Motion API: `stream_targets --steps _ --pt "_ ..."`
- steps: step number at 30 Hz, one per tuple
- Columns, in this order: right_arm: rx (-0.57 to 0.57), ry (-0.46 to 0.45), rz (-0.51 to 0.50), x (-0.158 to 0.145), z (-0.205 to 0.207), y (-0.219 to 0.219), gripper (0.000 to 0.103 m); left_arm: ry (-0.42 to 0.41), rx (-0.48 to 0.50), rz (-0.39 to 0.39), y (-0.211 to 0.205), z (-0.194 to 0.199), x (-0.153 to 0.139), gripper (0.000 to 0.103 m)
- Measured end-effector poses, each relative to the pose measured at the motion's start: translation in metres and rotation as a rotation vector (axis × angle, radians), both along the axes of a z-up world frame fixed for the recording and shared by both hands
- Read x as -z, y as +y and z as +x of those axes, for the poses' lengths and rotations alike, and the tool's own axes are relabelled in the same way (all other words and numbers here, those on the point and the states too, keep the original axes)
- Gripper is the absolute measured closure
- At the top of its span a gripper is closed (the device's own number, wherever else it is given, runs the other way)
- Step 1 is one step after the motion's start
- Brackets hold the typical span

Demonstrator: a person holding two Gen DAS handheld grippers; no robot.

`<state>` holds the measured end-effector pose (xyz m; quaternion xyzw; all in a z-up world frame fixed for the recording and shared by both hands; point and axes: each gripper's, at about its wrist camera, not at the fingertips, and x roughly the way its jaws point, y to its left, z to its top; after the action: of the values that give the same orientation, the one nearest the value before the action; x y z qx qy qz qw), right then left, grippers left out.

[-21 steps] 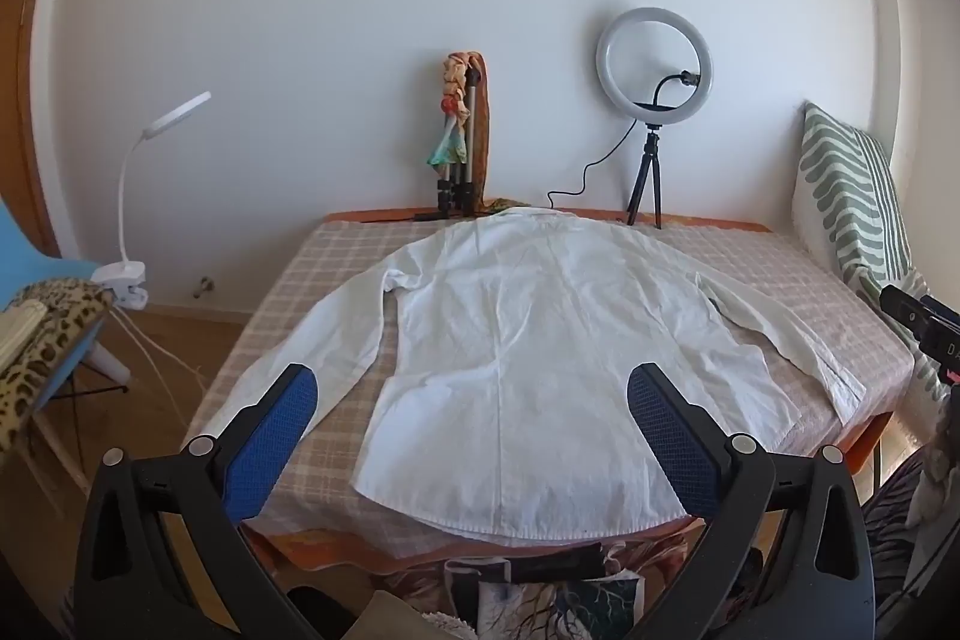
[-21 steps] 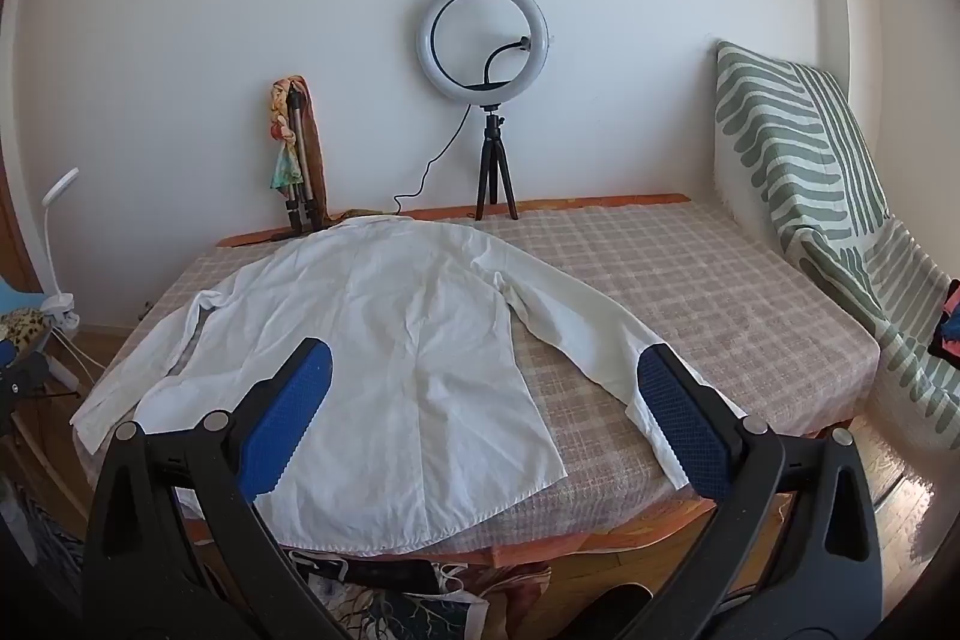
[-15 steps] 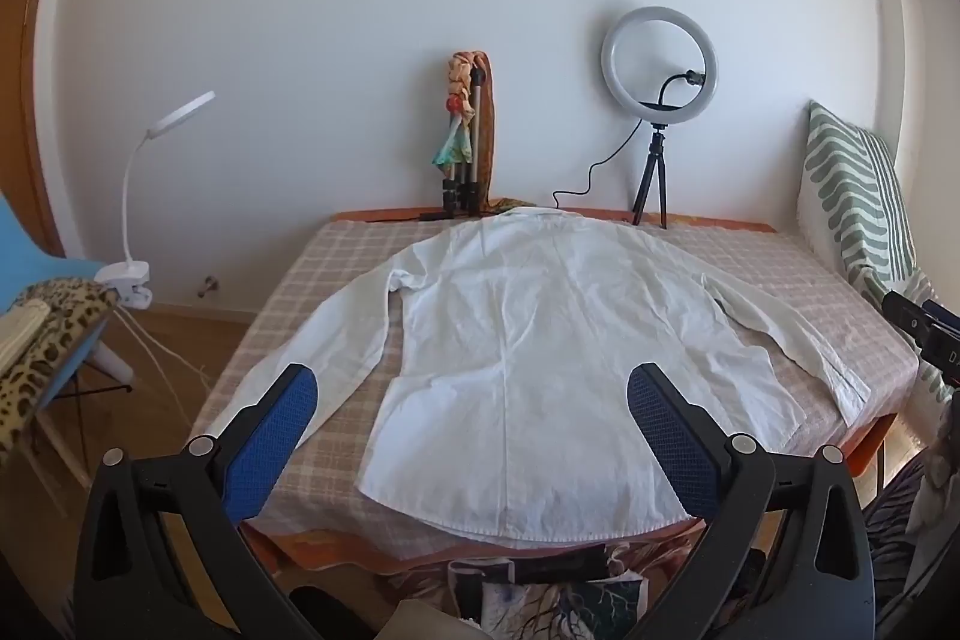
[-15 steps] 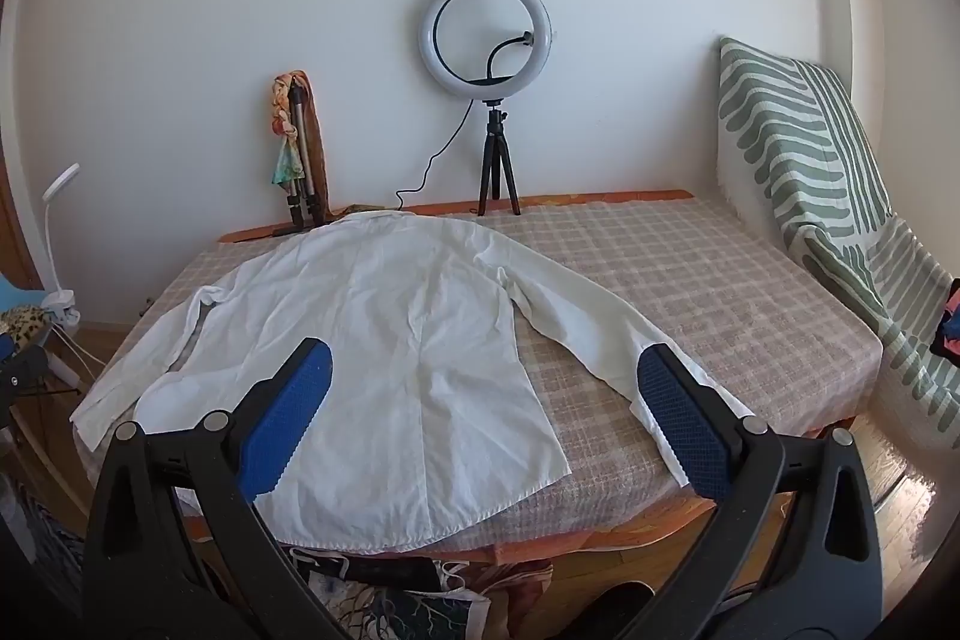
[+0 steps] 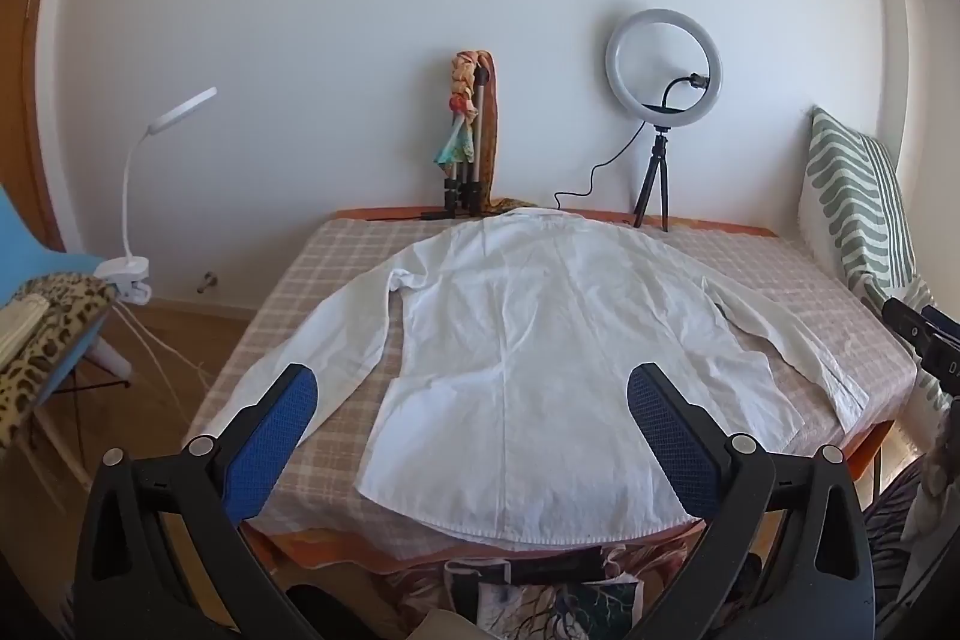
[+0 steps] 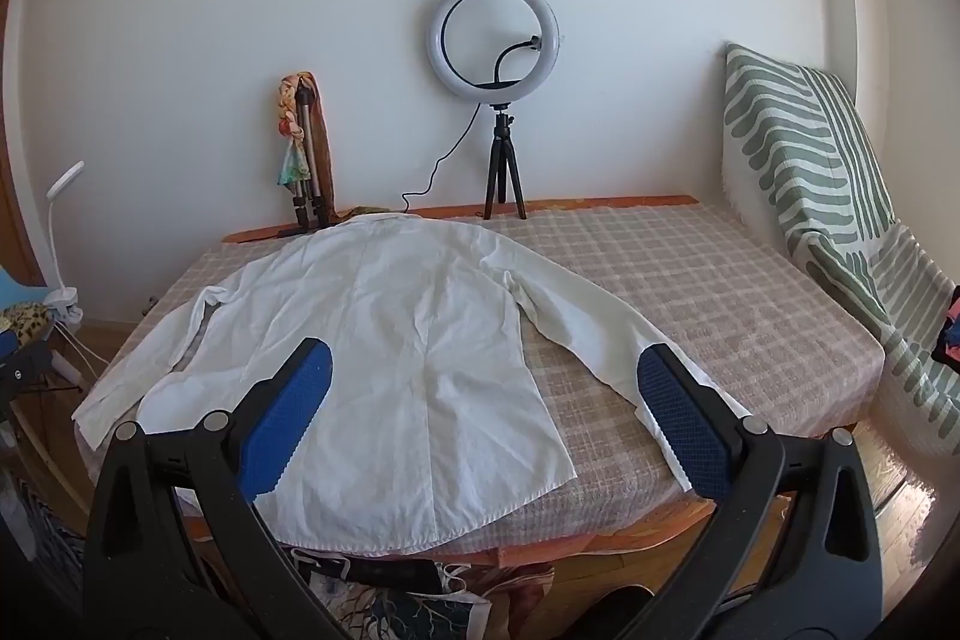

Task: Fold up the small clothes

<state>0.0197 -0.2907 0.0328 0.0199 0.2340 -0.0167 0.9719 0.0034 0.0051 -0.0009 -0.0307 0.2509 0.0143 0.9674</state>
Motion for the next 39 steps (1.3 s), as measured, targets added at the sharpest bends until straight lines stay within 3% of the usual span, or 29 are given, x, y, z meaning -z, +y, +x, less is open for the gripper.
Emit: stream_targets --steps 39 --pt "-0.02 -0.001 0.0 -0.0014 0.0045 0.0049 0.0 -0.002 -0.003 -0.013 -0.0007 0.0068 -0.0072 0.0"
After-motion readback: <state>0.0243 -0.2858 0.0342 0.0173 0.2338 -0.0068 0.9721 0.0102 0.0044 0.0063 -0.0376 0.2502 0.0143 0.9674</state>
